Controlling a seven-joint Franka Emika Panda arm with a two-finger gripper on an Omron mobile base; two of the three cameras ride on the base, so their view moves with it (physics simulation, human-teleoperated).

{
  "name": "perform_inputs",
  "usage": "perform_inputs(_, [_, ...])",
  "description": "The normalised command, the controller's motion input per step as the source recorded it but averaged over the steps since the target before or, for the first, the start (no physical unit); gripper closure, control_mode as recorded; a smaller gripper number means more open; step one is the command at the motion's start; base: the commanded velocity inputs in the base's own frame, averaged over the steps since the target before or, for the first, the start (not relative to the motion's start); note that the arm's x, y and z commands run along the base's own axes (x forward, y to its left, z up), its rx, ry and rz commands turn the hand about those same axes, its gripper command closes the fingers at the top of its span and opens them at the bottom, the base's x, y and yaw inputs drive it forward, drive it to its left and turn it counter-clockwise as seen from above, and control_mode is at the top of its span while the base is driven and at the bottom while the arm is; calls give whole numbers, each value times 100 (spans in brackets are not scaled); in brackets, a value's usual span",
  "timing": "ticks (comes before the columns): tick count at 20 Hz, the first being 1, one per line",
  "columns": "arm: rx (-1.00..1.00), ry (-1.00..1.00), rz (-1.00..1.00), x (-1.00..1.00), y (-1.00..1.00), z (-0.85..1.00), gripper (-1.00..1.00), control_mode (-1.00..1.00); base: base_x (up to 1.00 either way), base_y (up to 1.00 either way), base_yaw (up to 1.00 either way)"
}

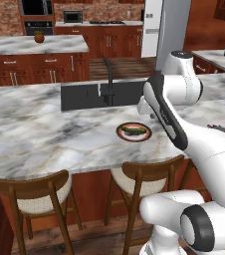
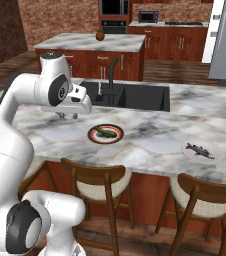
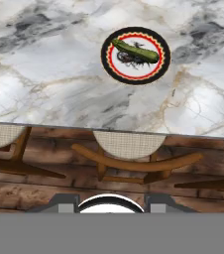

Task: Transport the fish and squash to the fridge. Place the fish on the rack containing meat and place the squash on the rack containing the vegetable, ensuring meats and vegetables are on different racks.

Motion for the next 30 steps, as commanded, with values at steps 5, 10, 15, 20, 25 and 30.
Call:
perform_inputs(5, [0, 0, 1, -22, 2, 0, -100, -100, 0, 0, 0])
perform_inputs(10, [0, 0, 1, -53, 0, 0, -100, -100, 0, 0, 0])
perform_inputs(15, [0, 0, 8, -17, -4, 0, -100, -100, 0, 0, 0])
perform_inputs(20, [0, 0, 36, 12, -8, -10, -100, -100, 0, 0, 0])
perform_inputs(25, [-2, 5, 39, 36, -23, -19, -100, -100, 0, 0, 0])
perform_inputs(30, [-10, 8, 37, 80, -26, -37, -100, -100, 0, 0, 0])
